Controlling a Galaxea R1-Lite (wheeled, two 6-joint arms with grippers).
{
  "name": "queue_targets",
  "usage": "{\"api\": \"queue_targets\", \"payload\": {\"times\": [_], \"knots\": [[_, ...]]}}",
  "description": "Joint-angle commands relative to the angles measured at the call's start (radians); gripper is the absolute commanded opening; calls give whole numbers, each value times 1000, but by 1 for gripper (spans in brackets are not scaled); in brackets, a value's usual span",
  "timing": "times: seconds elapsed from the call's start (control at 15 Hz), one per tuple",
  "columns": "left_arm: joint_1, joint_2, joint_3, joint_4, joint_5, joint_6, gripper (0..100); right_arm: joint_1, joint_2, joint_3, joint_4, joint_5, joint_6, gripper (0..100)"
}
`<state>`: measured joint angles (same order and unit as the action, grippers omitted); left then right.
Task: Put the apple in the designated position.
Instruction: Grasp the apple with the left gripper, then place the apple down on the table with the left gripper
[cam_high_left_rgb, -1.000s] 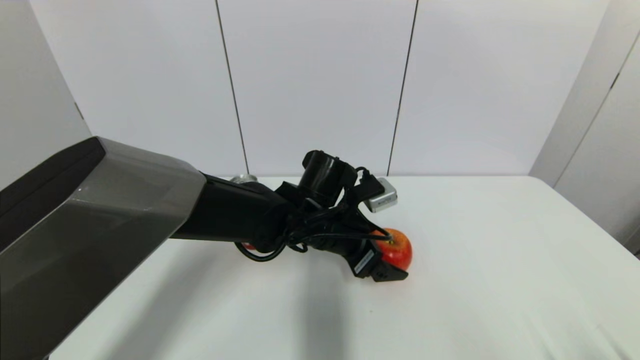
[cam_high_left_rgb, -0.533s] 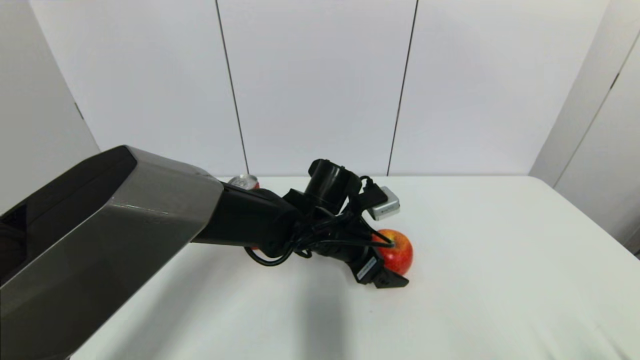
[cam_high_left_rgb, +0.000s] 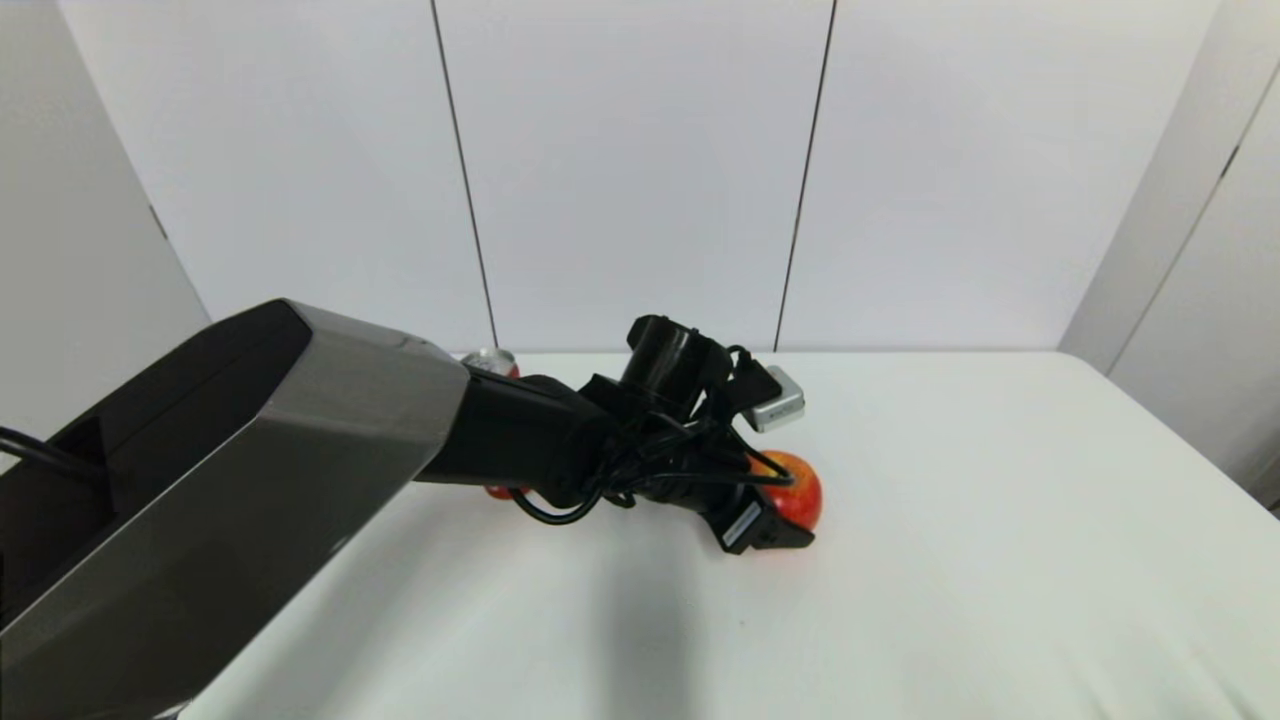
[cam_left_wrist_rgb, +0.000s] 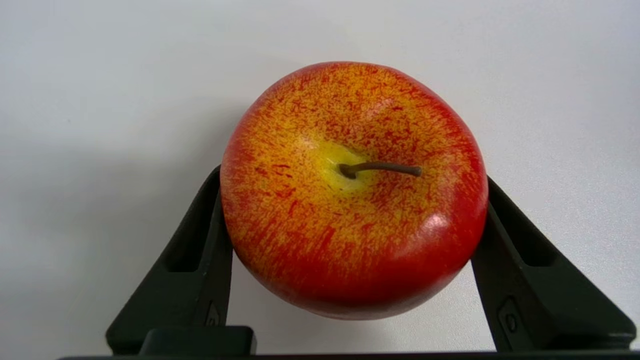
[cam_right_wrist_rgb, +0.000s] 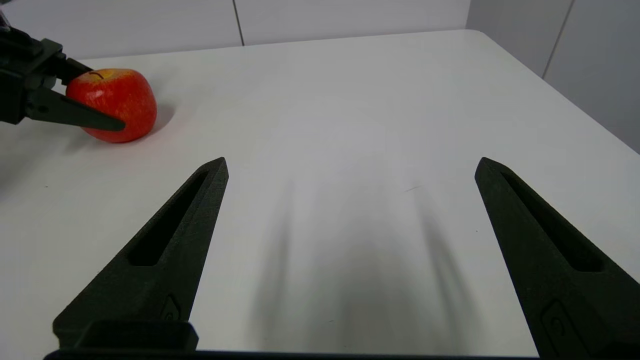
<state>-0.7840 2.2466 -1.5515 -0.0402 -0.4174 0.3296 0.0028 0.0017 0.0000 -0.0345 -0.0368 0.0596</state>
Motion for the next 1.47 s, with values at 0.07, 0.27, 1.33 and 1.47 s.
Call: {"api": "queue_targets", "payload": {"times": [0.07, 0.27, 1.33, 1.47], "knots": [[-1, -27, -4, 6, -3, -7, 0, 0, 1, 12, -1, 0, -1, 100], [5, -156, -42, 11, 5, -44, 0, 0, 1, 11, -1, 0, -1, 100], [776, -711, 513, -4, 85, -34, 0, 0, 1, 12, -1, 0, -1, 100], [776, -690, 580, -3, 66, -49, 0, 0, 1, 12, -1, 0, -1, 100]]}}
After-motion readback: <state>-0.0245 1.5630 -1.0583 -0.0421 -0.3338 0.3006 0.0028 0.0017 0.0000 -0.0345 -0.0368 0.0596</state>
